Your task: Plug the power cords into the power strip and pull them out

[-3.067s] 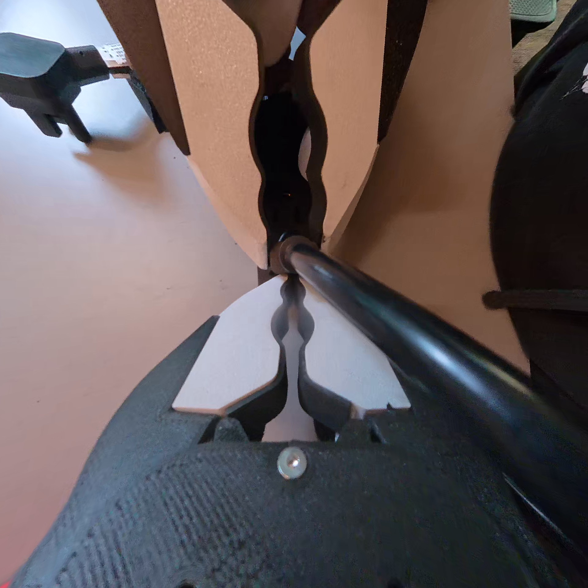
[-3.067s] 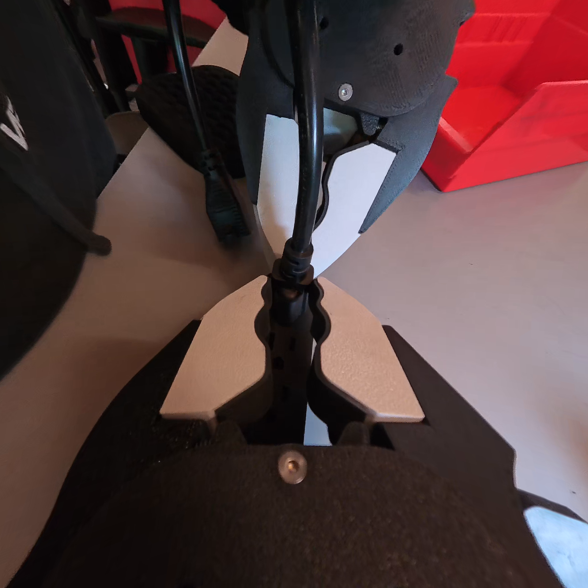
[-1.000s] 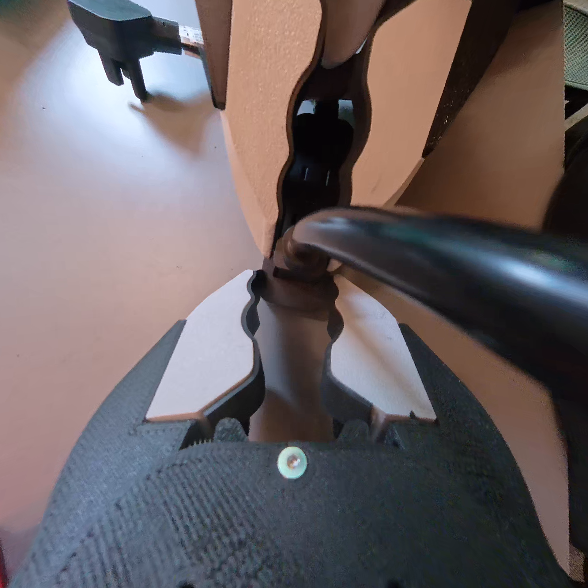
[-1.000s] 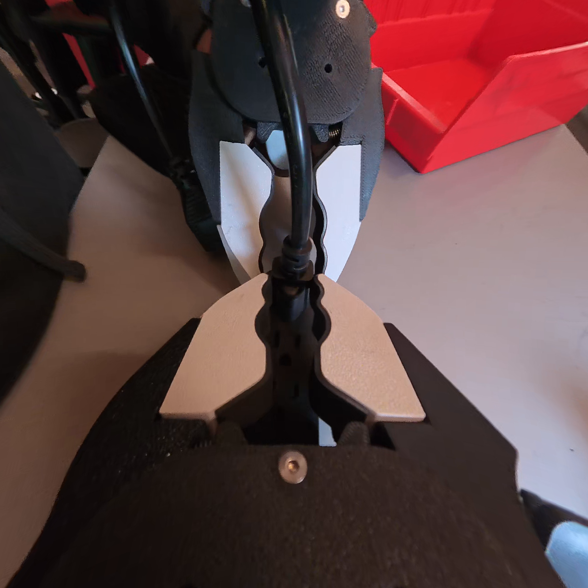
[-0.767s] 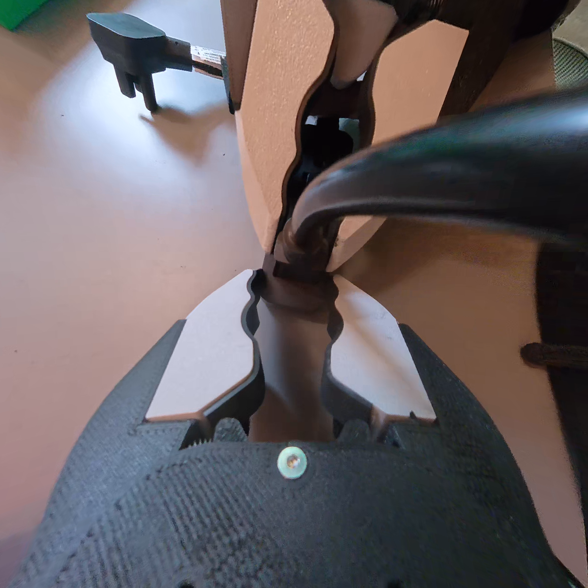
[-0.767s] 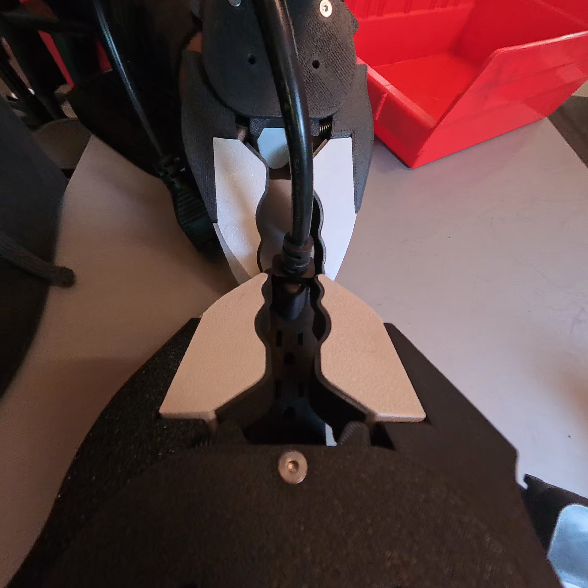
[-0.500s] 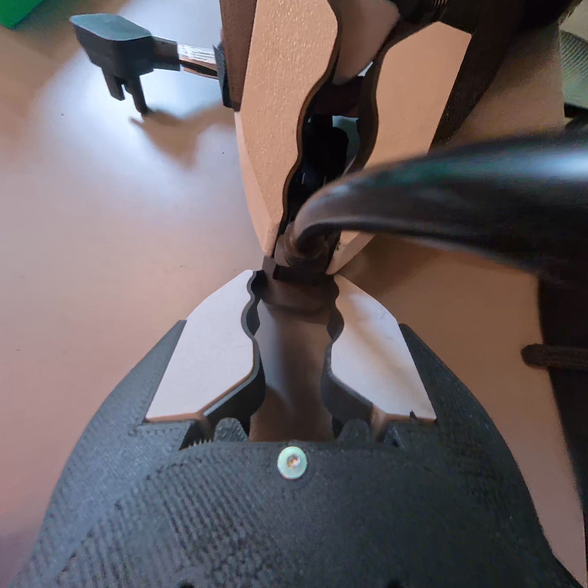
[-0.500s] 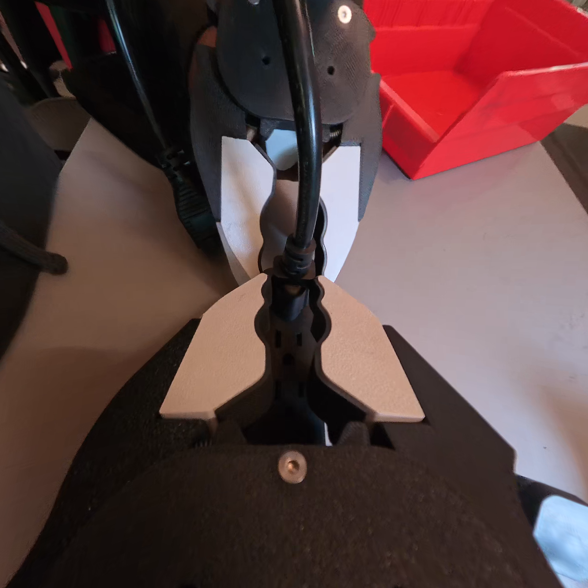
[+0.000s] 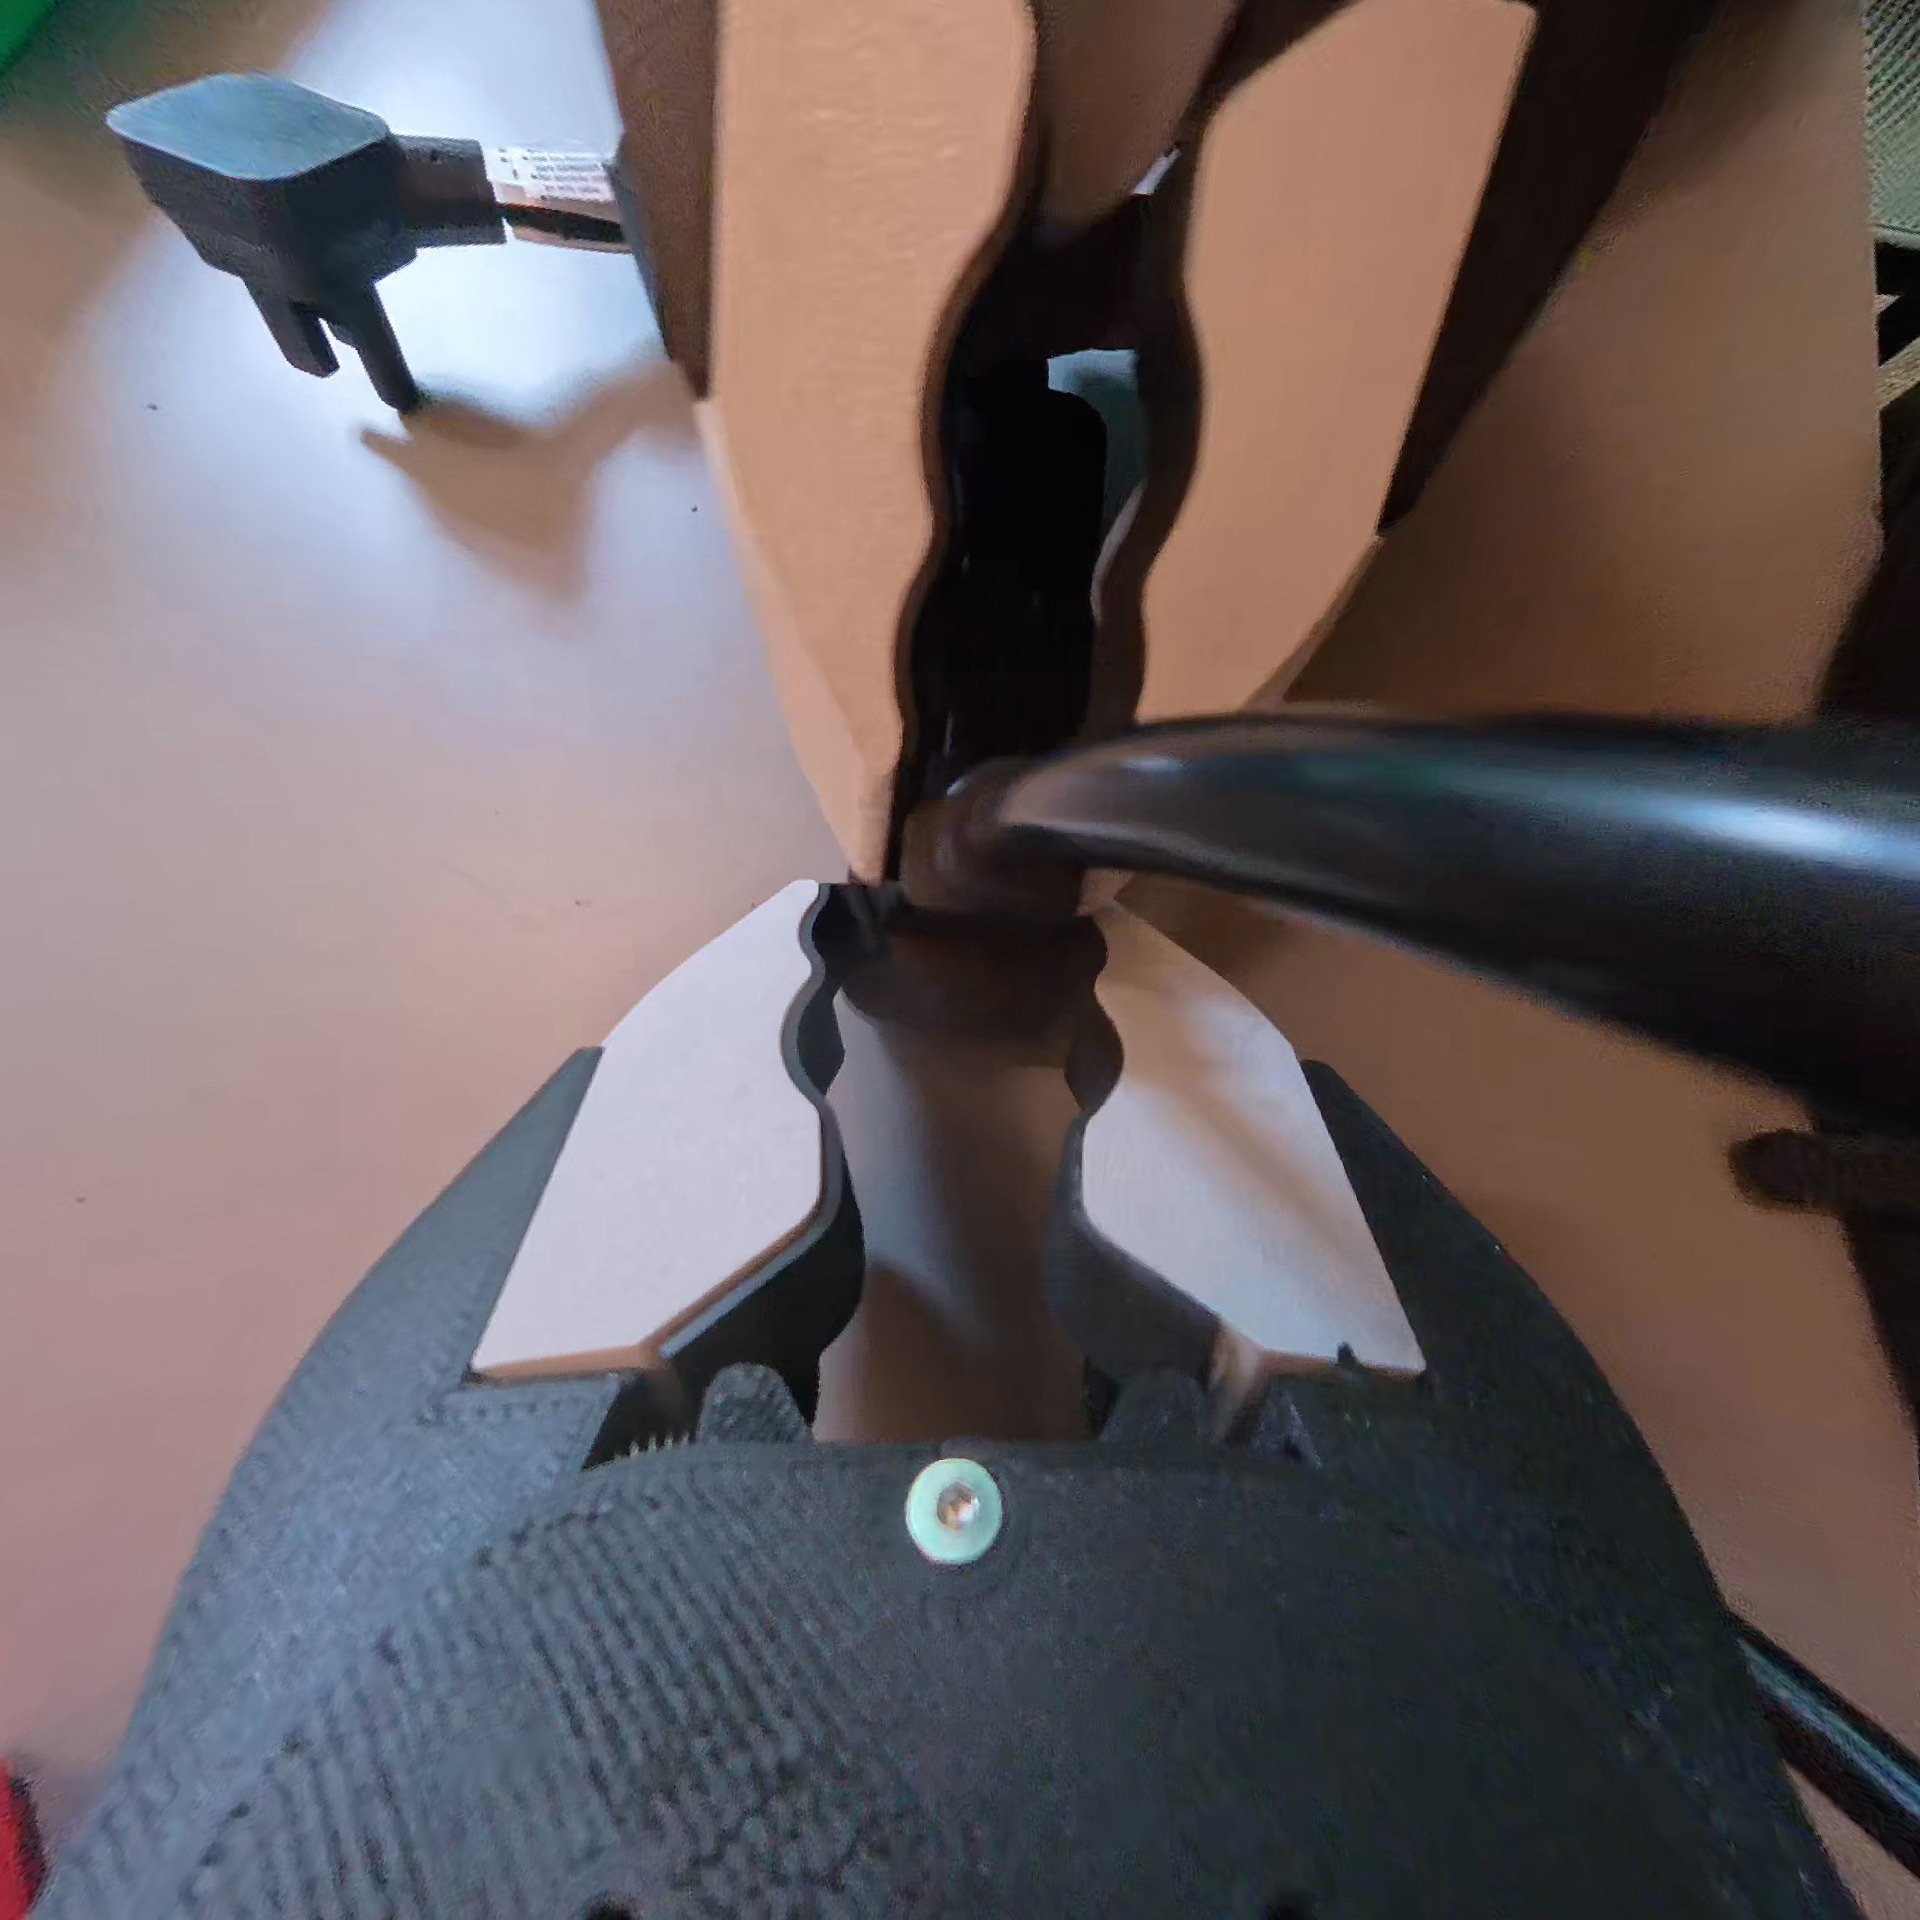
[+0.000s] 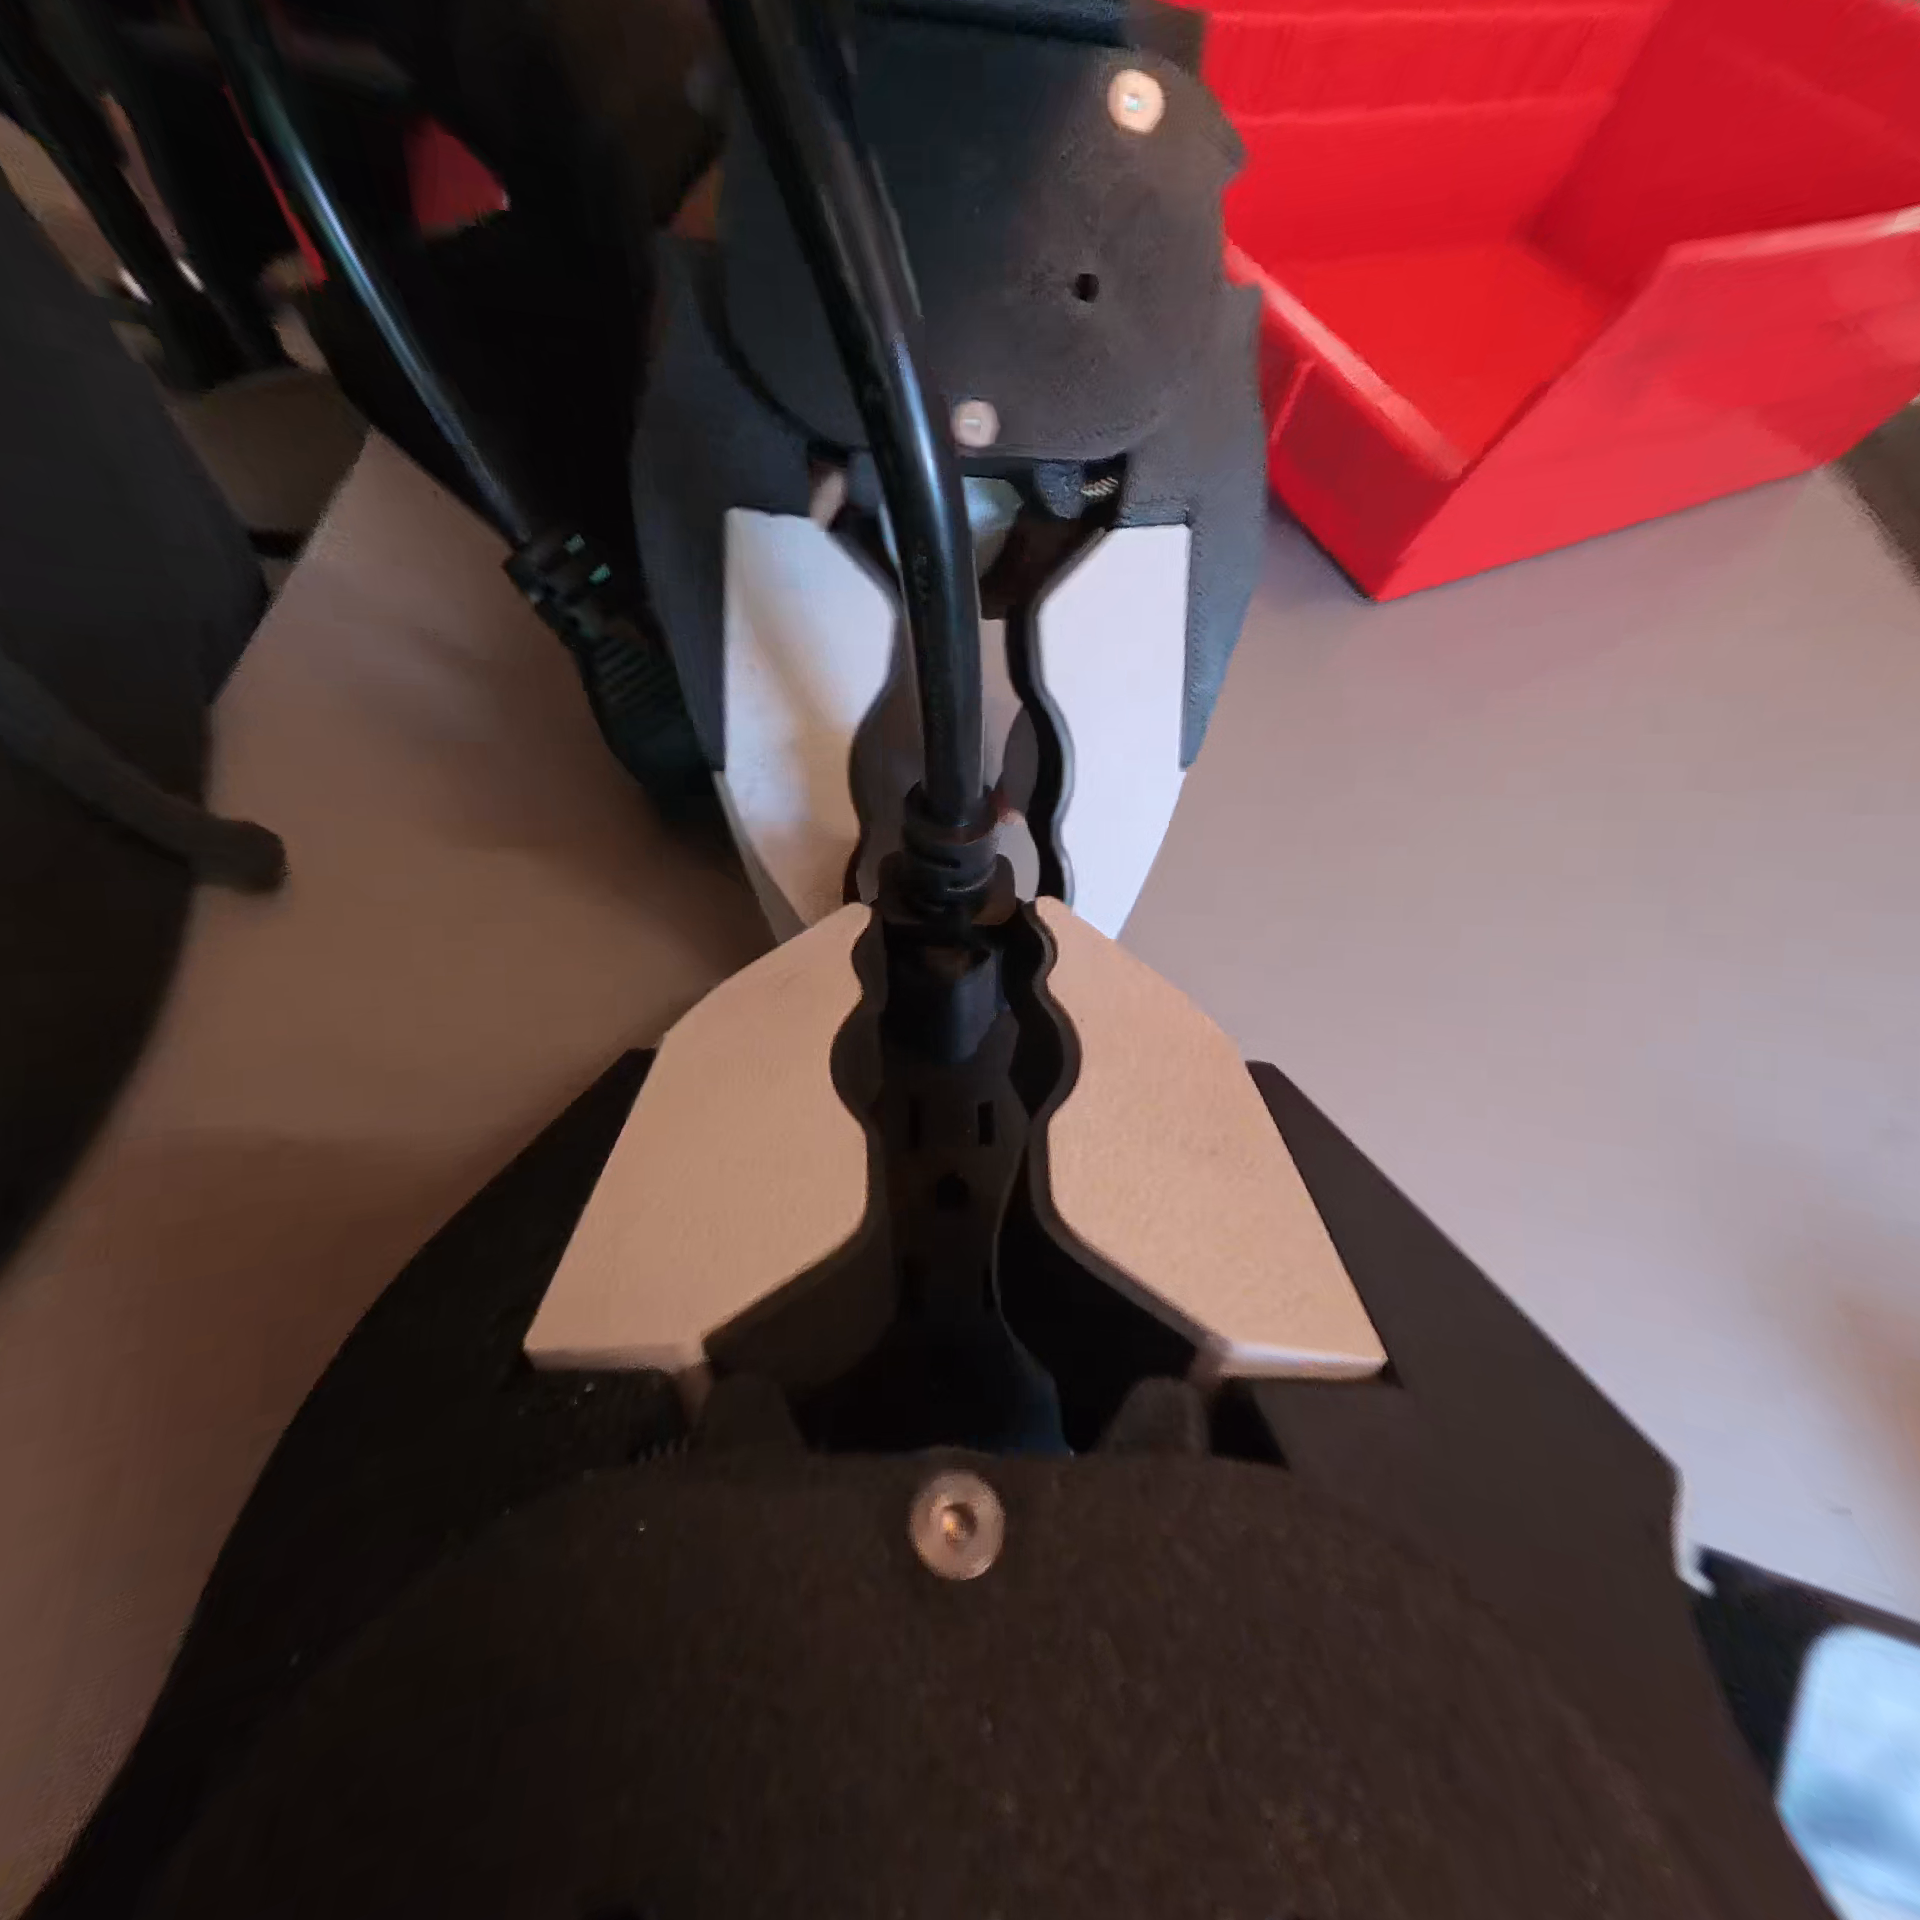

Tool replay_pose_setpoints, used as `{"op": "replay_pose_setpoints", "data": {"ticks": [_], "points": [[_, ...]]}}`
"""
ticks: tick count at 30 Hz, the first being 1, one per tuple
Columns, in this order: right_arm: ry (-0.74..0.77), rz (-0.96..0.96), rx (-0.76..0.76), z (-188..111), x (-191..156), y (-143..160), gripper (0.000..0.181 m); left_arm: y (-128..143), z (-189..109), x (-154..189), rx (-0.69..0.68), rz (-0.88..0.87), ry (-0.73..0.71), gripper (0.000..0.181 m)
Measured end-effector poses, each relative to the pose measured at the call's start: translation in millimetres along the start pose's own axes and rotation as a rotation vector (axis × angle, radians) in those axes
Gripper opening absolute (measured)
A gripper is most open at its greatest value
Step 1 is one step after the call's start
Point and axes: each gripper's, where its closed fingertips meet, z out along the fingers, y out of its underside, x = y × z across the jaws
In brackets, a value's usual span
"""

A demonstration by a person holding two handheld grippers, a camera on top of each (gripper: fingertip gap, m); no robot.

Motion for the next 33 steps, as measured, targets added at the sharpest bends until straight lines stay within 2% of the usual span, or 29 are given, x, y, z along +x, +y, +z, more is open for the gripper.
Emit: {"op": "replay_pose_setpoints", "data": {"ticks": [3,9,14,16,18,20,24,26,30,33], "points": [[-0.127,0.130,0.015,-0.2,0.6,1.8,0.021,-0.8,0.9,2.2,-0.021,0.004,-0.017,0.041],[0.012,-0.039,0.008,-2.2,-2.1,-1.1,0.020,-1.8,1.9,-0.8,0.023,0.029,-0.002,0.043],[-0.164,0.156,0.057,-5.5,1.2,0.1,0.021,-6.1,0.9,1.9,0.039,0.016,-0.037,0.042],[-0.137,0.121,0.036,-3.4,-0.5,0.8,0.021,-3.3,2.0,2.0,0.033,0.030,-0.018,0.042],[-0.037,0.010,0.020,-2.2,-2.0,-1.5,0.020,-1.4,1.8,-1.0,0.027,0.035,-0.002,0.043],[-0.004,-0.001,0.022,-3.4,-1.1,-2.0,0.020,-2.7,2.3,-2.5,0.041,0.049,-0.020,0.042],[-0.189,0.220,0.068,-6.4,4.5,-1.3,0.021,-7.4,1.9,-1.7,0.028,0.042,-0.071,0.041],[-0.201,0.238,0.079,-7.2,4.5,-2.1,0.021,-8.2,1.3,-2.0,0.034,0.060,-0.079,0.042],[-0.019,0.023,0.047,-5.2,1.4,-3.3,0.019,-4.5,4.8,-4.9,0.047,0.066,-0.045,0.043],[-0.045,0.022,0.052,-5.4,1.6,-2.7,0.020,-5.1,5.6,-2.7,0.051,0.053,-0.047,0.043]]}}
